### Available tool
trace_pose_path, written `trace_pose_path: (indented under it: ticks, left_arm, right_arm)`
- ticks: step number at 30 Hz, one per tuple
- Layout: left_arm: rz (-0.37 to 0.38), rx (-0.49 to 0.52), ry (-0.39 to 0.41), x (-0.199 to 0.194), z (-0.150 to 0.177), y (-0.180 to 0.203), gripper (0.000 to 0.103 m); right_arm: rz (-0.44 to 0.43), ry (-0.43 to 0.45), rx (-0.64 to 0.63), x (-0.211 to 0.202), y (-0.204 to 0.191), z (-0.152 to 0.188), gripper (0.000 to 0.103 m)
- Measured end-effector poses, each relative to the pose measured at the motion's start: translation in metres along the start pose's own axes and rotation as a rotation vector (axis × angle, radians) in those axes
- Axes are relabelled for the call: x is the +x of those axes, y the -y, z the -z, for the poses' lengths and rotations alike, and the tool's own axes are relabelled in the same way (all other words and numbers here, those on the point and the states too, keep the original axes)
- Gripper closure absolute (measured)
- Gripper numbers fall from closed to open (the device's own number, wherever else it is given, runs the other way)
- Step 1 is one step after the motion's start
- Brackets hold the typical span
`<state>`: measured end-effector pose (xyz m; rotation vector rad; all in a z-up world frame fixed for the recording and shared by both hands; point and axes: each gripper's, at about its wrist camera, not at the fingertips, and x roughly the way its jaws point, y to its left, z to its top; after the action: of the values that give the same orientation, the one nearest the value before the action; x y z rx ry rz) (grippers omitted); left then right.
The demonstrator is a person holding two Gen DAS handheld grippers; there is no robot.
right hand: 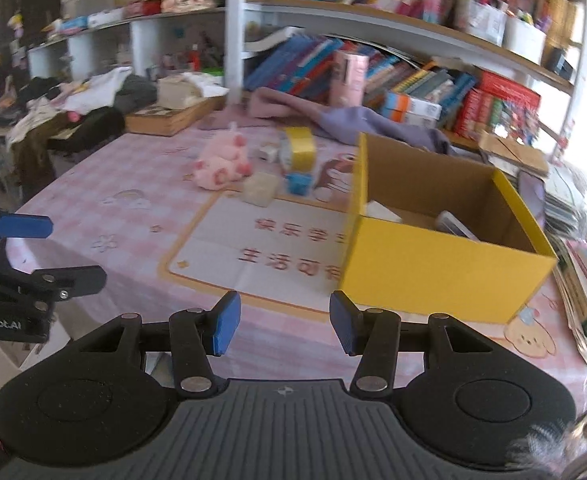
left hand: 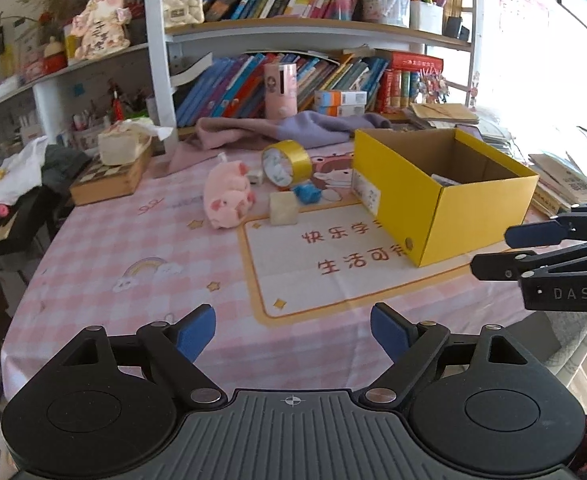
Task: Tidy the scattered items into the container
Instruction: 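Withdraw both tools from the box back toward the remaining items, then grasp the pink plush pig with the left tool while the right tool grasps the cream eraser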
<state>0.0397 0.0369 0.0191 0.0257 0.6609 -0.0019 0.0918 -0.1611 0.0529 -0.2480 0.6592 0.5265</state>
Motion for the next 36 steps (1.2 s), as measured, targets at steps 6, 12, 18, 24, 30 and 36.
trace_pose_path:
  ticks: [6, 12, 18, 24, 30, 36]
  left_arm:
    - [0.002, -0.002, -0.002, -0.004, 0.004, -0.006, 0.011]
    - [0.005, -0.023, -0.013, 0.000, 0.006, -0.011, 0.011]
    - [-0.010, -0.021, -0.033, 0.009, 0.005, -0.015, 0.011]
    - [-0.022, -0.035, -0.041, 0.025, -0.004, -0.025, 0.011]
    - [-0.023, -0.049, -0.058, 0.054, -0.020, -0.036, 0.011]
    - [-0.046, -0.052, -0.070, 0.086, -0.042, -0.049, 0.011]
  right_arm:
    - [-0.044, -0.009, -0.062, 0.004, -0.022, -0.004, 0.056]
    - [-0.059, -0.024, -0.084, 0.010, -0.027, -0.009, 0.056]
    - [-0.090, -0.031, -0.097, 0.026, -0.028, -0.014, 0.056]
    - [-0.114, -0.041, -0.106, 0.049, -0.028, -0.029, 0.056]
    - [-0.126, -0.063, -0.117, 0.079, -0.024, -0.046, 0.056]
    - [-0.149, -0.072, -0.113, 0.115, -0.018, -0.069, 0.056]
